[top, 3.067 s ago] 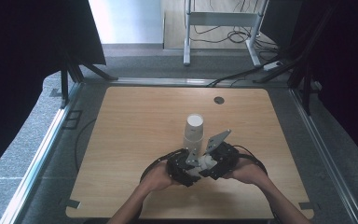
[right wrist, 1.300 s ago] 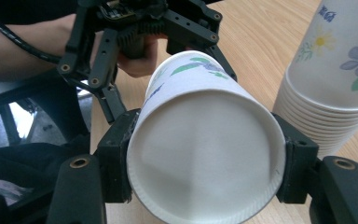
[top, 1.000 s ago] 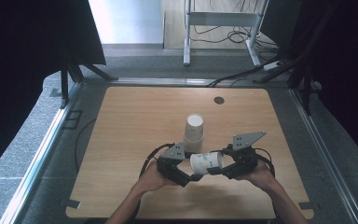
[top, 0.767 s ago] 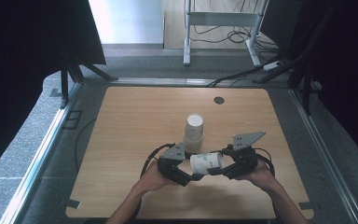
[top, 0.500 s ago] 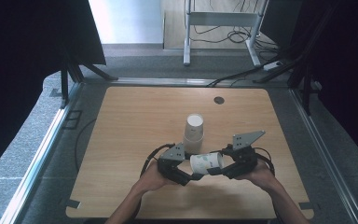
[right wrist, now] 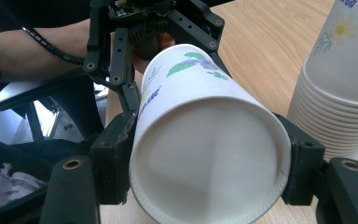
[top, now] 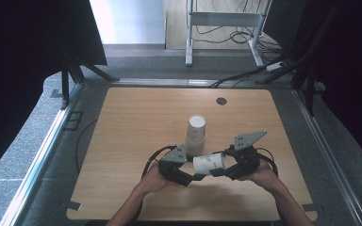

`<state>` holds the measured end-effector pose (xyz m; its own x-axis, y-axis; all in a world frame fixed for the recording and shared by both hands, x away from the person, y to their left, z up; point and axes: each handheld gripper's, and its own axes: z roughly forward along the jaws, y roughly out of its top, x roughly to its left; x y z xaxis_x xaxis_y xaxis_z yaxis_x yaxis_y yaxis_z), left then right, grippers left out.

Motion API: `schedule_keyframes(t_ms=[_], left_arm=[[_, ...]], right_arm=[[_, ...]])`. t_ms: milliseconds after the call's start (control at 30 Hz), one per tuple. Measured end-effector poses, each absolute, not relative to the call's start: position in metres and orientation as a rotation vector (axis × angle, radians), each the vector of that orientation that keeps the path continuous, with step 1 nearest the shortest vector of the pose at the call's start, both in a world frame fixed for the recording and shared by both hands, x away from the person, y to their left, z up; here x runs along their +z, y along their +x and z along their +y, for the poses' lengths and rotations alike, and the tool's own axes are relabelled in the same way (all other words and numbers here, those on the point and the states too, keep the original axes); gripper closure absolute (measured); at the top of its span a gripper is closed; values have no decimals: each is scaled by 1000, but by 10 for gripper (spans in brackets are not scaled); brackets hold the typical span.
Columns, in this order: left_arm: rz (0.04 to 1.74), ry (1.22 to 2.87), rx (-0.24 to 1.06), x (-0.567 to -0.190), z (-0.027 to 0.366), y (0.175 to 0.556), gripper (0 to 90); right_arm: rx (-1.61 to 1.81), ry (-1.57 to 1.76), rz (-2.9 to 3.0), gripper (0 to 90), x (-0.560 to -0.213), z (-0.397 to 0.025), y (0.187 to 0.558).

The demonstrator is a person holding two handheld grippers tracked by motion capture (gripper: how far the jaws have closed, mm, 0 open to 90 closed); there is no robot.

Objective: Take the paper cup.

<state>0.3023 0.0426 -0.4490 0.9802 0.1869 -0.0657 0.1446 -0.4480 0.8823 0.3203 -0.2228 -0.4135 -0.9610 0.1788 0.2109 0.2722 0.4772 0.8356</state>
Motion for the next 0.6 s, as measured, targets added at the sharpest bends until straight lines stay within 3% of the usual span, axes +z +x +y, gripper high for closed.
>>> schedule_keyframes(t_ms=[600], left_arm=[[253, 2156, 85, -441, 49, 306, 366]], right_arm=[[-1446, -446, -2754, 213, -404, -226, 319]])
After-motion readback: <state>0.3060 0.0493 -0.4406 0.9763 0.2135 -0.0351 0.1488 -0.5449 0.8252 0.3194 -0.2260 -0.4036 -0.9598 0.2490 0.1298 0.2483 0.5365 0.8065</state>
